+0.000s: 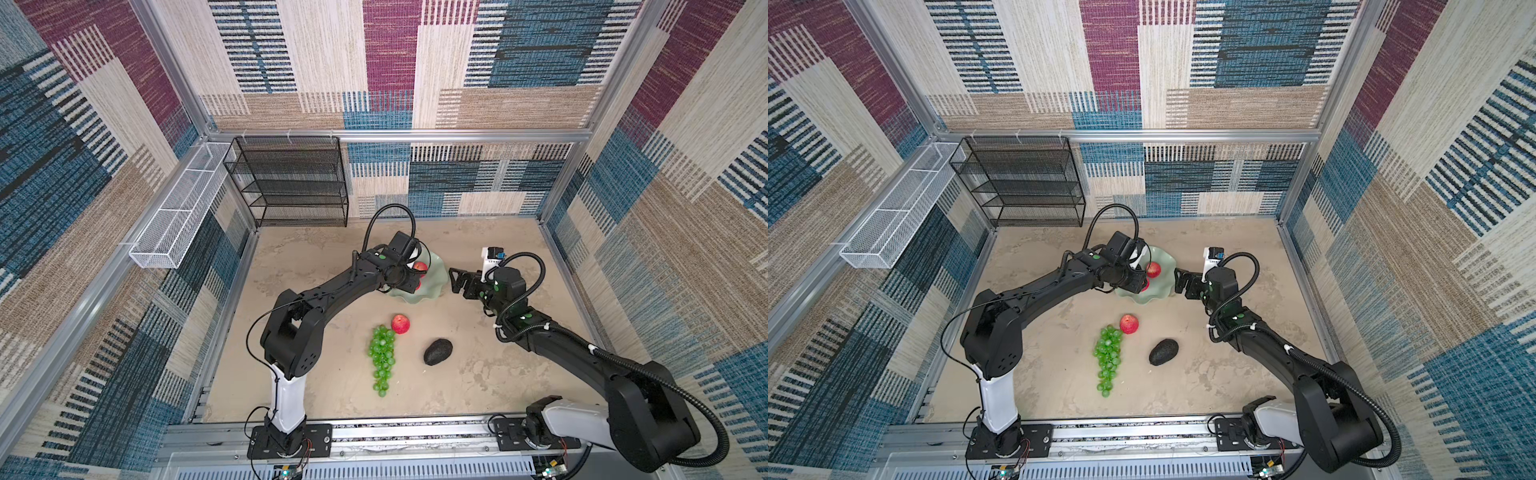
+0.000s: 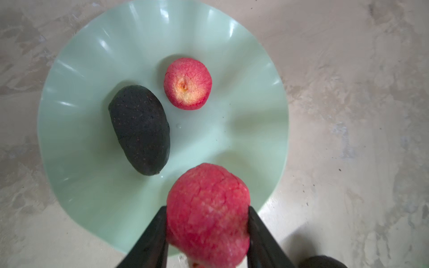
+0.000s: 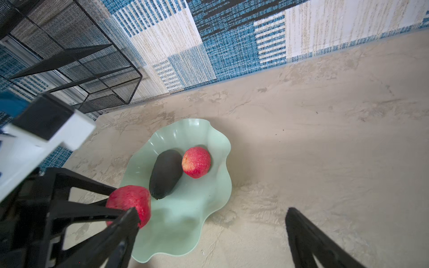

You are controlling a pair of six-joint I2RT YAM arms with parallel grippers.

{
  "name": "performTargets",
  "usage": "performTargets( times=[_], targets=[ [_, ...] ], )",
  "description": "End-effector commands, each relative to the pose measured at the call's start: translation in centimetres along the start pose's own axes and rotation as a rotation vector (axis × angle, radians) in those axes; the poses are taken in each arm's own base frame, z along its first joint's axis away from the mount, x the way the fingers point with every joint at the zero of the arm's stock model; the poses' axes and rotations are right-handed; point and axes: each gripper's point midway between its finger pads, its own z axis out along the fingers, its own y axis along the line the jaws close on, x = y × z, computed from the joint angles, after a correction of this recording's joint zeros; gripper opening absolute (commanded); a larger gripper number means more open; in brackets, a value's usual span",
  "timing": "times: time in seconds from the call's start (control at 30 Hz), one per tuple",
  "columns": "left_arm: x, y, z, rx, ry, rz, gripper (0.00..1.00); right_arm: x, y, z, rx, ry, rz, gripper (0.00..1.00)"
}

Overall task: Place and organize the fake fruits in the fruit bowl
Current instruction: 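Carry the red apple with the left gripper into the green bowl and release, then grasp the remaining avocado with the right gripper while the left arm withdraws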

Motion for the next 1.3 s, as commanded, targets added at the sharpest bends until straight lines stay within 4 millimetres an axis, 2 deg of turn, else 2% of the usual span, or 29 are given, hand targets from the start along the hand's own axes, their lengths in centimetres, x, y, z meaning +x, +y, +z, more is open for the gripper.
performTargets(
  times=[0.0,0.2,0.33,0.47,0.57,0.7,0.77,0.97,1.07,1.13,1.27],
  targets=[
    [-1.3,0.3,1.3,0.016,-0.029,-0.010,0.47,-0.1,0.1,0.3,-0.001,0.003,-0.015,1.00],
    [-1.9,1.4,4.3,-0.001,-0.008,-0.049,0.48,1.1,0.0,0.9,-0.006,0.053,-0.011,1.00],
    [-1.8,2.1,5.8,-0.015,0.019,-0.065,0.52,2.3,-0.1,0.8,-0.009,0.101,-0.006,1.00],
    [-1.8,2.3,6.2,0.002,0.032,-0.093,0.62,4.0,-0.5,0.4,0.000,0.167,0.004,1.00],
    [-2.3,2.1,5.5,0.015,0.019,-0.107,0.67,5.8,-0.5,-0.5,-0.004,0.231,0.031,0.98],
    [-3.8,1.8,3.2,0.025,-0.051,-0.118,0.71,8.9,0.2,-2.2,0.013,0.329,0.050,0.98],
    [-5.0,1.6,1.4,0.035,-0.111,-0.128,0.73,10.6,1.0,-3.1,0.011,0.382,0.065,0.98],
    [-8.3,1.9,-6.4,0.035,-0.387,-0.168,0.73,15.0,4.1,-6.4,-0.038,0.508,0.162,0.97],
    [-8.1,3.2,-10.4,-0.005,-0.523,-0.194,0.74,16.9,4.9,-7.5,-0.052,0.555,0.196,0.97],
    [-7.0,4.3,-12.3,-0.038,-0.581,-0.215,0.75,17.7,5.4,-7.7,-0.057,0.574,0.211,0.96],
    [-3.8,6.7,-14.5,-0.108,-0.611,-0.264,0.76,19.1,5.9,-7.4,-0.056,0.613,0.233,0.95]
  ],
)
